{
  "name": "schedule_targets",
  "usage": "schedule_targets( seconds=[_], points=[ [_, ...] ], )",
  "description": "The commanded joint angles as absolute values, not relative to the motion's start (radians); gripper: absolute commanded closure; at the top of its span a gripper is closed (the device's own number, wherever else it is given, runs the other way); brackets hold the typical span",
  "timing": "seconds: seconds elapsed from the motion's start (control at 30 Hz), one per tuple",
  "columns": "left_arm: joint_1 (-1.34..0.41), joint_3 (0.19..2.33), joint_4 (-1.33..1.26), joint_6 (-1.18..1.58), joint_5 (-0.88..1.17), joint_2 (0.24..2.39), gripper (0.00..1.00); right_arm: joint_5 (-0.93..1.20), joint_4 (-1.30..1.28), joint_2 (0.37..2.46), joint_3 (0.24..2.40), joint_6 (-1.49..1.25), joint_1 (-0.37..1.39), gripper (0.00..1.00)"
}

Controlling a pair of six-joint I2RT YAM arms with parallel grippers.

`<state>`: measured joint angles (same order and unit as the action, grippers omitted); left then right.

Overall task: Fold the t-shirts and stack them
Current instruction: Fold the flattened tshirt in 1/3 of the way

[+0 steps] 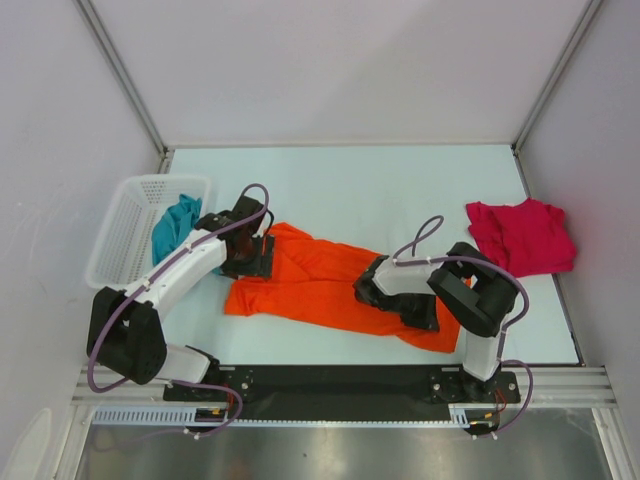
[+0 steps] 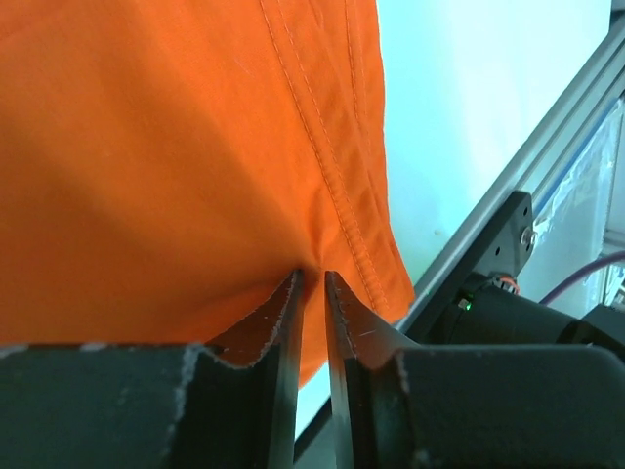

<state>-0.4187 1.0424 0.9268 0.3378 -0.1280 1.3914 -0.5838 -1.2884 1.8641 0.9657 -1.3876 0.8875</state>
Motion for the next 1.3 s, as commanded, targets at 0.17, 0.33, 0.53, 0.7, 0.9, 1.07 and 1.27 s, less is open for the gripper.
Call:
schedule_targets(
  seconds=[0.17,0.33,0.53,0.7,0.9,1.07,1.27],
  points=[
    [-0.420,1.043,0.914,0.316,-0.110,1.367,0.24,-0.448,-1.390,1.759,0.905,-1.560,1.074,0.82],
    [-0.420,1.034,0.914,0.313,-0.097,1.350,0.24,-0.354,-1.408,1.784,0.923,-1.611,1.207,0.82],
    [-0.420,1.026,0.907,0.324,-0.109,1.354,0.24,-0.331,-1.440,1.854,1.009,-1.641,1.284,0.83],
    [-0.420,1.057,0.887,0.334,-0.120,1.423,0.24,-0.445,-1.516,1.827,1.104,-1.631,1.243,0.83],
    [-0.417,1.101,0.853,0.347,-0.130,1.561,0.24,-0.564,-1.517,1.759,1.187,-1.537,1.140,0.82],
    [-0.407,1.101,0.813,0.362,-0.149,1.657,0.24,-0.635,-1.516,1.750,1.224,-1.476,1.060,0.82],
    [-0.405,1.101,0.782,0.376,-0.155,1.775,0.24,-0.676,-1.516,1.729,1.201,-1.434,0.997,0.81]
  ],
)
